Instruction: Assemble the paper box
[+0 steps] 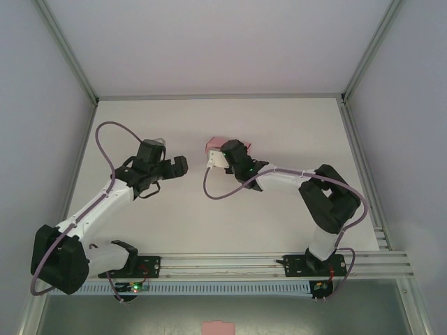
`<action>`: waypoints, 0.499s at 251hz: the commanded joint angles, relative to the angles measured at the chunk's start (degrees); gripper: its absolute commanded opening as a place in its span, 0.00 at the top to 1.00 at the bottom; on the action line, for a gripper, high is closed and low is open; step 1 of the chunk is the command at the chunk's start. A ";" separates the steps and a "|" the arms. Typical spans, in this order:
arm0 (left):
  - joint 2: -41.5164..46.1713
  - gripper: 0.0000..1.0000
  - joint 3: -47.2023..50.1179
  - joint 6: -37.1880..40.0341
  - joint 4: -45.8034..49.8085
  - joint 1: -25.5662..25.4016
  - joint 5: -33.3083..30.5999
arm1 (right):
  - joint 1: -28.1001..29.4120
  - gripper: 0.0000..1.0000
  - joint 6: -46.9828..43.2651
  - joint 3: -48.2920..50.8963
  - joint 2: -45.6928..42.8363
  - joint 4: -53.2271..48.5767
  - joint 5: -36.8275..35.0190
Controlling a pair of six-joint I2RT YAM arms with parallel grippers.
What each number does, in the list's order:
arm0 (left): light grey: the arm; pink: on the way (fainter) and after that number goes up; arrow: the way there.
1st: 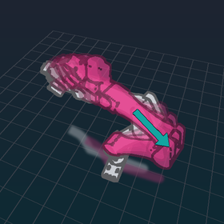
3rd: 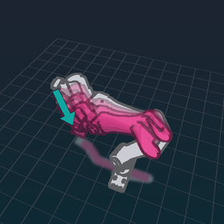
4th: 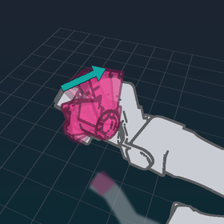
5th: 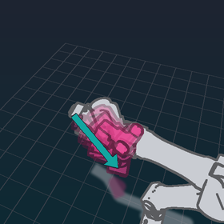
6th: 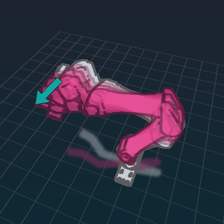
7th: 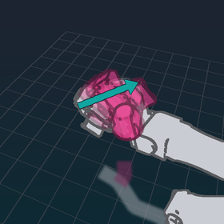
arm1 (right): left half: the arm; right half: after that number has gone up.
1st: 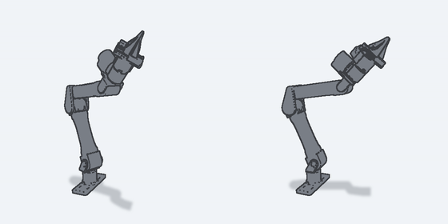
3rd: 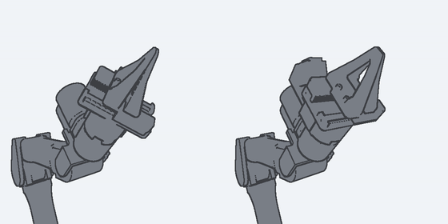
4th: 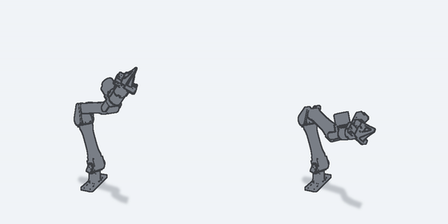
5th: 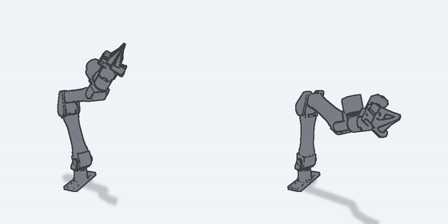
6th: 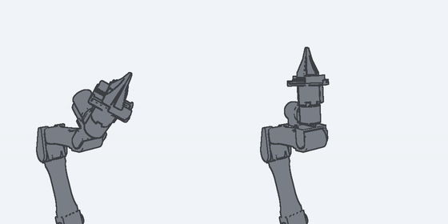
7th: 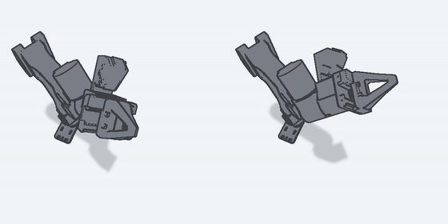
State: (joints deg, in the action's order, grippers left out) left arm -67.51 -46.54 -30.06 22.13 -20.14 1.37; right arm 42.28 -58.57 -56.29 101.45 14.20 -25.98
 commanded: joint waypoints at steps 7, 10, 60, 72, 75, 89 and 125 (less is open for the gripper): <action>2.01 0.00 1.06 -0.93 1.20 0.51 -2.28 | 1.43 0.47 -2.91 3.27 1.82 12.31 -5.25; 2.06 0.00 1.06 -0.91 1.17 0.54 -2.32 | 1.59 0.46 -2.88 3.41 2.01 12.31 -5.23; 3.25 0.00 2.48 -0.88 0.72 0.50 -3.55 | 4.74 0.48 -3.04 7.04 3.85 10.11 -3.31; 3.43 0.00 2.79 -0.87 0.65 0.52 -3.73 | 5.46 0.51 -2.18 7.62 3.47 8.30 -3.29; 3.50 0.00 2.93 -0.81 0.64 0.53 -3.74 | 5.68 0.51 -1.70 7.68 3.29 7.59 -3.30; 3.72 0.00 3.01 -0.62 0.63 0.55 -3.70 | 6.60 0.40 0.55 7.59 1.65 2.23 -2.20; 3.96 0.00 3.10 -0.09 0.11 0.54 -3.67 | 8.23 0.15 8.46 7.71 -4.39 -9.79 2.33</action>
State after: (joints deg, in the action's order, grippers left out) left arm -64.86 -43.72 -30.30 22.37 -20.12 -0.69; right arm 49.41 -56.86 -49.15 102.94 15.81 -27.31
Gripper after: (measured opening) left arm 0.999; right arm 0.792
